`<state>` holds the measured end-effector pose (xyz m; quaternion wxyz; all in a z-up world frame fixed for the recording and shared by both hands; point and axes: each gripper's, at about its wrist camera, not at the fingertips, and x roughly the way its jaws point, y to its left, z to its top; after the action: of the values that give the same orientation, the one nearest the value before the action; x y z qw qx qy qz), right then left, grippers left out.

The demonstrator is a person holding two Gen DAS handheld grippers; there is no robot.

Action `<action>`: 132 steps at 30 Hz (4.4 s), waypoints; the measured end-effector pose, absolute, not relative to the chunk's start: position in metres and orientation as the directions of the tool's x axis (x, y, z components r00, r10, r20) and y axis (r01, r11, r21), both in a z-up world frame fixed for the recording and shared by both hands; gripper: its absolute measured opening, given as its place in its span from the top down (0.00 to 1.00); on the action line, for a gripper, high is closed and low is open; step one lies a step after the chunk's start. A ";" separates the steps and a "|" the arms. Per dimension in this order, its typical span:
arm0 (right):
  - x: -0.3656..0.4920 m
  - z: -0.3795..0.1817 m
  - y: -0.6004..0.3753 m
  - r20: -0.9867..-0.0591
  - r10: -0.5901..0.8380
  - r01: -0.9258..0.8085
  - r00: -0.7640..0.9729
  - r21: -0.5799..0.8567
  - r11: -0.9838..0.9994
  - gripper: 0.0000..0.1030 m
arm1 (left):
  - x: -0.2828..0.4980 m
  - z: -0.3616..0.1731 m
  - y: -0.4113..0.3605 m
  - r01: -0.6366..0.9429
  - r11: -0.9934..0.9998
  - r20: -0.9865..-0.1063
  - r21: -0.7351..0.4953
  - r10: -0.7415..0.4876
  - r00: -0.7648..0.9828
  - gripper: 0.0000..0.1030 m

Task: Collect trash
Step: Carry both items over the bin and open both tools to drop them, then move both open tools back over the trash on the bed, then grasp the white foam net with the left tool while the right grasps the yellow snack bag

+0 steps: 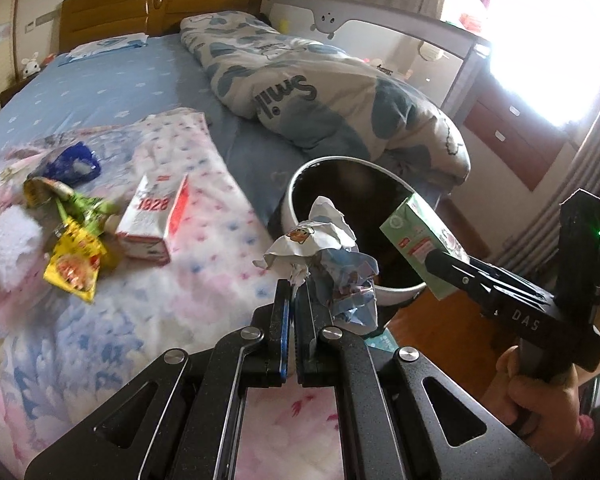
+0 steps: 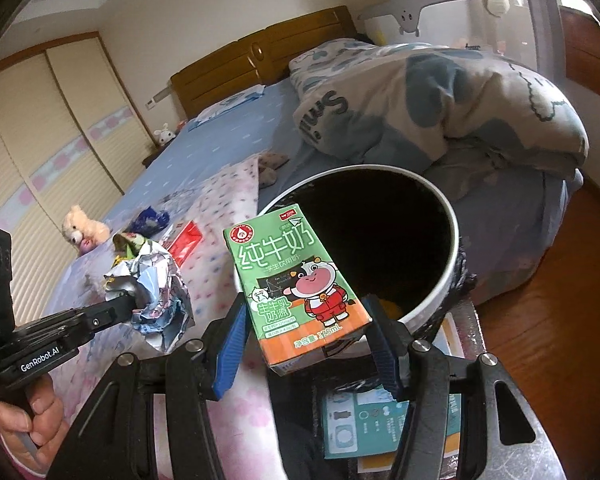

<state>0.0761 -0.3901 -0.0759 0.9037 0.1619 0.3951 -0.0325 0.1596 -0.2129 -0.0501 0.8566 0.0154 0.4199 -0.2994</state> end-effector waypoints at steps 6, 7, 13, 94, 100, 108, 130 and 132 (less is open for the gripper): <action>0.079 -0.075 -0.403 -0.726 0.051 0.207 0.686 0.262 0.943 0.45 | 0.168 -0.050 -0.234 0.543 0.812 -0.734 -0.213 -0.500 0.460 0.99; 0.079 -0.075 -0.405 -0.726 0.048 0.211 0.686 0.261 0.942 0.45 | 0.169 -0.050 -0.236 0.545 0.811 -0.734 -0.213 -0.500 0.459 0.99; 0.086 -0.075 -0.415 -0.728 0.032 0.225 0.684 0.253 0.941 0.45 | 0.179 -0.049 -0.255 0.554 0.808 -0.739 -0.201 -0.496 0.456 0.99; 0.147 -0.103 -0.197 -0.720 0.333 -0.095 0.609 0.351 0.932 0.16 | 0.180 -0.089 0.018 0.100 0.978 -0.771 -0.184 -0.207 0.602 0.43; 0.168 -0.112 -0.182 -0.728 0.343 -0.106 0.594 0.352 0.930 0.27 | 0.204 -0.089 0.023 0.099 0.980 -0.775 -0.172 -0.197 0.601 0.43; 0.196 -0.128 -0.169 -0.745 0.362 -0.106 0.560 0.368 0.924 0.35 | 0.243 -0.088 0.017 0.121 0.983 -0.768 -0.141 -0.185 0.613 0.38; 0.189 -0.128 -0.171 -0.728 0.429 -0.144 0.534 0.422 0.895 0.95 | 0.240 -0.092 0.009 0.186 0.962 -0.760 -0.199 -0.272 0.591 1.00; 0.184 -0.123 -0.170 -0.725 0.429 -0.157 0.539 0.415 0.896 0.95 | 0.240 -0.091 0.012 0.179 0.961 -0.759 -0.211 -0.276 0.590 0.99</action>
<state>0.1840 -0.1700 -0.1231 0.8640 0.1518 0.4491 0.1696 0.2396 0.0116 -0.0911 0.8898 -0.0560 0.4345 -0.1277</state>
